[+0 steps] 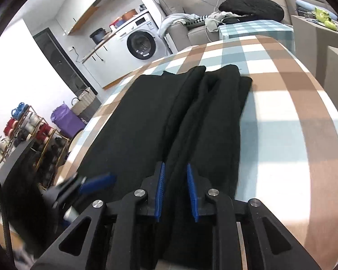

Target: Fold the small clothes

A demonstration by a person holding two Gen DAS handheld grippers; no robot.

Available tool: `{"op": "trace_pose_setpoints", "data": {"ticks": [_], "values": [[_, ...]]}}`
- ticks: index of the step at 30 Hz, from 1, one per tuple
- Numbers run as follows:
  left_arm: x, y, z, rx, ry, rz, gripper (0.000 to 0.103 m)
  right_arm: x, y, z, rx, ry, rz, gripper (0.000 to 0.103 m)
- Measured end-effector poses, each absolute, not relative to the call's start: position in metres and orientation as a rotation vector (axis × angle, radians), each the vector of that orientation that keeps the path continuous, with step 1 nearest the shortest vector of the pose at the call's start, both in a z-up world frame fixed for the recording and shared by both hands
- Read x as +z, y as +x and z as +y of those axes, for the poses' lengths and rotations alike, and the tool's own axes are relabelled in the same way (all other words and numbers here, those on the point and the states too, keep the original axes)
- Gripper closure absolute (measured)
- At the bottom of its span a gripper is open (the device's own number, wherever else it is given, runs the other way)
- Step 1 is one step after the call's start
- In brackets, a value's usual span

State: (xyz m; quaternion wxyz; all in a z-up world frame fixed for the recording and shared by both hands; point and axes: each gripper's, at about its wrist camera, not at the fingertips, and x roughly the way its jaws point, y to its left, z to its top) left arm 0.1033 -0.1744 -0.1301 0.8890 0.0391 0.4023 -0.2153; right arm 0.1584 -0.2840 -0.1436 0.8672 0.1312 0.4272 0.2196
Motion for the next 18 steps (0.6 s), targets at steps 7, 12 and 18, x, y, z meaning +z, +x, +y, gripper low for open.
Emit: {"op": "trace_pose_setpoints", "data": {"ticks": [7, 12, 18], "values": [[-0.132, 0.104, -0.174, -0.457, 0.084, 0.837, 0.024, -0.158, 0.217, -0.265, 0.402, 0.251, 0.974, 0.089], [-0.133, 0.105, -0.176, -0.460, 0.093, 0.842, 0.023, -0.153, 0.253, -0.266, 0.348, 0.273, 0.986, 0.089], [-0.134, 0.108, -0.175, -0.468, 0.090, 0.847, 0.023, -0.147, 0.300, -0.271, 0.295, 0.289, 0.974, 0.089]]}}
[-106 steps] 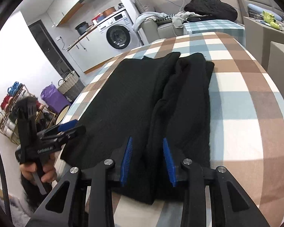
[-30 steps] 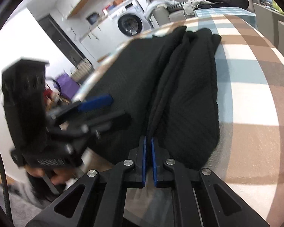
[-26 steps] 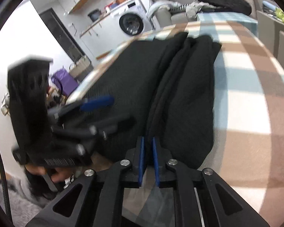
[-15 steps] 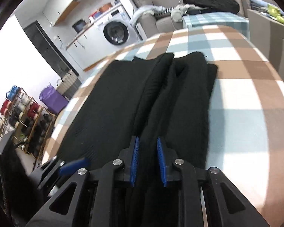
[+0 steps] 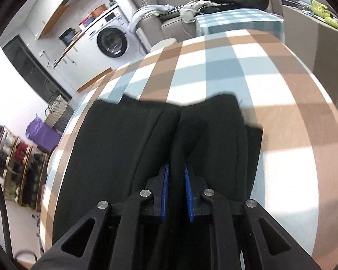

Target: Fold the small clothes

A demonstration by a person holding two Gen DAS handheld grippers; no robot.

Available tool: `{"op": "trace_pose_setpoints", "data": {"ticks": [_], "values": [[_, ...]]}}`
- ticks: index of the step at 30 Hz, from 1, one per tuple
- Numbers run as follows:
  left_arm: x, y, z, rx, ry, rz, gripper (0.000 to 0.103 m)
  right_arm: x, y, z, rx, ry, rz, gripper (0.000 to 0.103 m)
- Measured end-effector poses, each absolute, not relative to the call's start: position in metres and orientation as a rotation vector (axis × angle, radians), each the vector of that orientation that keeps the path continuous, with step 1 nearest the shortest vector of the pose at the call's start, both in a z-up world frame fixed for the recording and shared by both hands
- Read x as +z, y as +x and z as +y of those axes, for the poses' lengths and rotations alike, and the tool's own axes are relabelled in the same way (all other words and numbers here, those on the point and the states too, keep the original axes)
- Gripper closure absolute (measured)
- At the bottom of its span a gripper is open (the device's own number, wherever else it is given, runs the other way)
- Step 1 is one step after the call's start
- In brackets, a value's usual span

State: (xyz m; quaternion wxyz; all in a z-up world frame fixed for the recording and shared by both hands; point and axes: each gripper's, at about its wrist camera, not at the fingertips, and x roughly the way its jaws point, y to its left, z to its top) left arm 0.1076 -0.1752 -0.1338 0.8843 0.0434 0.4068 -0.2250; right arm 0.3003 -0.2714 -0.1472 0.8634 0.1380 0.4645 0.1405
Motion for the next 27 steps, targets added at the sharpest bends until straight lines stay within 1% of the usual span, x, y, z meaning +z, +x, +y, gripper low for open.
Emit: {"op": "trace_pose_setpoints", "data": {"ticks": [5, 8, 12, 16, 18, 20, 23, 25, 26, 27], "values": [[-0.133, 0.109, -0.174, -0.473, 0.085, 0.847, 0.022, -0.145, 0.338, -0.277, 0.258, 0.304, 0.944, 0.090], [-0.132, 0.109, -0.172, -0.478, 0.078, 0.846, 0.022, -0.142, 0.342, -0.273, 0.236, 0.267, 0.947, 0.089], [-0.129, 0.109, -0.166, -0.490, 0.045, 0.837, 0.022, -0.125, 0.309, -0.273, 0.254, 0.233, 0.882, 0.088], [-0.119, 0.109, -0.152, -0.478, 0.008, 0.805, 0.022, -0.117, 0.267, -0.273, 0.302, 0.212, 0.872, 0.088], [-0.112, 0.112, -0.143, -0.459, 0.008, 0.788, 0.022, -0.121, 0.252, -0.267, 0.387, 0.215, 0.898, 0.087], [-0.109, 0.119, -0.133, -0.431, -0.003, 0.782, 0.022, -0.133, 0.241, -0.260, 0.464, 0.243, 0.954, 0.082], [-0.110, 0.134, -0.120, -0.392, -0.025, 0.807, 0.022, -0.151, 0.238, -0.250, 0.495, 0.261, 1.013, 0.082], [-0.113, 0.142, -0.116, -0.374, -0.029, 0.825, 0.022, -0.153, 0.237, -0.245, 0.501, 0.249, 0.991, 0.085], [-0.114, 0.144, -0.115, -0.368, -0.026, 0.831, 0.022, -0.151, 0.235, -0.242, 0.502, 0.228, 0.970, 0.095], [-0.115, 0.144, -0.115, -0.366, -0.024, 0.834, 0.022, -0.147, 0.232, -0.242, 0.509, 0.224, 0.952, 0.096]]}}
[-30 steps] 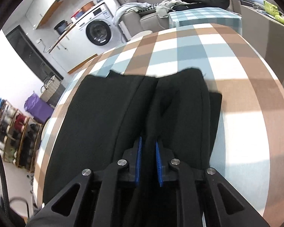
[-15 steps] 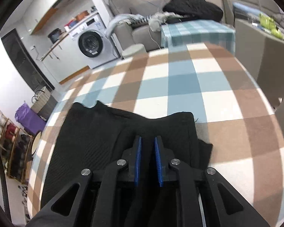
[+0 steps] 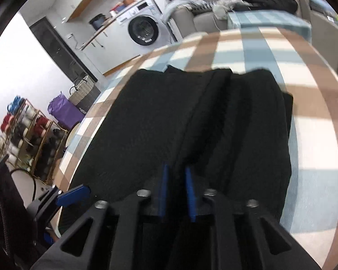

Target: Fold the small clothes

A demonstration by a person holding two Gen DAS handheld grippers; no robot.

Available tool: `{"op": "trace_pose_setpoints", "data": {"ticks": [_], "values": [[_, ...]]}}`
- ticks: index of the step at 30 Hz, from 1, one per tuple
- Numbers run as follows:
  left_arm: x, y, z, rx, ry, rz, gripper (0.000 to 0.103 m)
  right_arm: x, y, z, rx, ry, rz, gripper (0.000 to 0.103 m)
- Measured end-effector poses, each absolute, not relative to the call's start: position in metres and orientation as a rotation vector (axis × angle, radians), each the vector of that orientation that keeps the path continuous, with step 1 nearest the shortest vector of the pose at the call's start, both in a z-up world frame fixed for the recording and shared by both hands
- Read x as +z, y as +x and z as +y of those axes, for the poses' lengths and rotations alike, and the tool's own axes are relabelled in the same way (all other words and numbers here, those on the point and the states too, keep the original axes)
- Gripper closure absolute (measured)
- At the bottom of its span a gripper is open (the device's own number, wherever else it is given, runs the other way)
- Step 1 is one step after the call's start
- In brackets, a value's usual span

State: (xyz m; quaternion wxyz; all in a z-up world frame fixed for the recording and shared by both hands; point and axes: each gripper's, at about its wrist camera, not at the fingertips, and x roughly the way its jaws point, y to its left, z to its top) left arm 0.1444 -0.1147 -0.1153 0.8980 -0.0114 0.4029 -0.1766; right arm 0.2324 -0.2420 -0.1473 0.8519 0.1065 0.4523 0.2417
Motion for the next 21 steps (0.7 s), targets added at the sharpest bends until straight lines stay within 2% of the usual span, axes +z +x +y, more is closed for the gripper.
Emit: {"op": "trace_pose_setpoints", "data": {"ticks": [3, 7, 10, 13, 14, 17, 20, 21], "values": [[-0.117, 0.144, -0.115, -0.362, -0.020, 0.838, 0.022, -0.131, 0.219, -0.247, 0.501, 0.224, 0.890, 0.096], [-0.121, 0.145, -0.116, -0.352, -0.011, 0.852, 0.022, -0.142, 0.220, -0.248, 0.432, 0.181, 0.940, 0.093], [-0.119, 0.142, -0.113, -0.353, -0.004, 0.846, 0.022, -0.150, 0.211, -0.260, 0.447, 0.261, 0.981, 0.084], [-0.116, 0.142, -0.104, -0.332, -0.013, 0.836, 0.022, -0.146, 0.184, -0.272, 0.460, 0.275, 0.957, 0.072], [-0.115, 0.143, -0.098, -0.325, -0.019, 0.834, 0.022, -0.146, 0.177, -0.274, 0.460, 0.274, 0.955, 0.065], [-0.112, 0.139, -0.079, -0.291, -0.038, 0.826, 0.022, -0.146, 0.150, -0.279, 0.499, 0.299, 0.959, 0.059], [-0.113, 0.137, -0.056, -0.247, -0.058, 0.831, 0.022, -0.149, 0.143, -0.272, 0.523, 0.283, 0.944, 0.048], [-0.114, 0.138, -0.051, -0.235, -0.066, 0.833, 0.022, -0.150, 0.145, -0.269, 0.520, 0.274, 0.943, 0.048]]}}
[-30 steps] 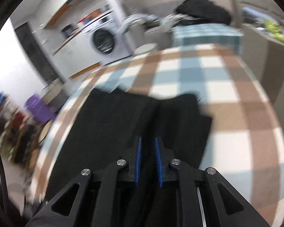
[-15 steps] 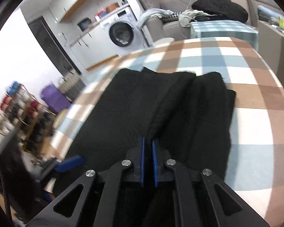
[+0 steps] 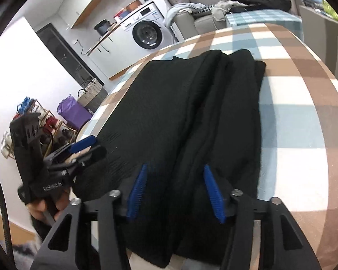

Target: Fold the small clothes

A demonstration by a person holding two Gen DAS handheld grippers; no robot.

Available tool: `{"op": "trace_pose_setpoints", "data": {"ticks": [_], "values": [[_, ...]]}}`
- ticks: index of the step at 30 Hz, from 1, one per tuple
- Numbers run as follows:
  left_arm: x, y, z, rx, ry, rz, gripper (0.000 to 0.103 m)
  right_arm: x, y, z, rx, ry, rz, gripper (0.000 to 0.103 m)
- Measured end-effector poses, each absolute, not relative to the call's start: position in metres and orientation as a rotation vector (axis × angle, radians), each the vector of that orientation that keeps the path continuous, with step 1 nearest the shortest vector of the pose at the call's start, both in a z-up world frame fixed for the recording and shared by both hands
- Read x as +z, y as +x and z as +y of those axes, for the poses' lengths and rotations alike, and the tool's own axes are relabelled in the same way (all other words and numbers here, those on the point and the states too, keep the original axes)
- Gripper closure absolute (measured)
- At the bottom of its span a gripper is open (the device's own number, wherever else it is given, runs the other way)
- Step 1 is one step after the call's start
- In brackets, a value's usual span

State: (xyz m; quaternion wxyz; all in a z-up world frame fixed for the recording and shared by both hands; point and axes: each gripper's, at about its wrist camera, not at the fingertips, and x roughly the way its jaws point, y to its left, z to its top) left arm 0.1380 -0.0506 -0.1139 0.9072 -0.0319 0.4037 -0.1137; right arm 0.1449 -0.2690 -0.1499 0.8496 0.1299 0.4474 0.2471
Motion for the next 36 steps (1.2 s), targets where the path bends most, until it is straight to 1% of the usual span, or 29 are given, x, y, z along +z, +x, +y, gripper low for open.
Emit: {"op": "trace_pose_setpoints", "data": {"ticks": [7, 8, 9, 12, 14, 17, 20, 25, 26, 27, 30, 36], "values": [[-0.125, 0.139, -0.017, -0.171, -0.107, 0.862, 0.022, -0.157, 0.181, -0.254, 0.477, 0.271, 0.921, 0.048], [-0.126, 0.139, -0.016, -0.171, -0.109, 0.865, 0.022, -0.157, 0.184, -0.253, 0.475, 0.275, 0.918, 0.053], [-0.127, 0.140, -0.015, -0.170, -0.110, 0.868, 0.022, -0.158, 0.189, -0.252, 0.468, 0.275, 0.915, 0.068], [-0.130, 0.141, -0.014, -0.170, -0.112, 0.872, 0.022, -0.159, 0.199, -0.245, 0.453, 0.223, 0.932, 0.091], [-0.129, 0.141, -0.014, -0.168, -0.115, 0.870, 0.022, -0.146, 0.197, -0.241, 0.467, 0.179, 0.893, 0.093], [-0.124, 0.140, -0.017, -0.169, -0.115, 0.857, 0.022, -0.113, 0.183, -0.241, 0.481, 0.121, 0.769, 0.094], [-0.120, 0.138, -0.018, -0.179, -0.113, 0.843, 0.022, -0.103, 0.173, -0.256, 0.383, 0.100, 0.711, 0.094], [-0.128, 0.142, -0.024, -0.189, -0.115, 0.878, 0.022, -0.150, 0.188, -0.279, 0.309, 0.153, 0.879, 0.093], [-0.130, 0.143, -0.026, -0.198, -0.115, 0.884, 0.022, -0.152, 0.186, -0.282, 0.319, 0.168, 0.873, 0.091], [-0.130, 0.143, -0.028, -0.205, -0.115, 0.888, 0.022, -0.151, 0.185, -0.285, 0.319, 0.169, 0.869, 0.087], [-0.132, 0.146, -0.030, -0.210, -0.114, 0.898, 0.022, -0.145, 0.178, -0.291, 0.347, 0.199, 0.876, 0.084], [-0.138, 0.155, -0.032, -0.228, -0.131, 0.918, 0.022, -0.152, 0.167, -0.300, 0.407, 0.296, 0.905, 0.083]]}}
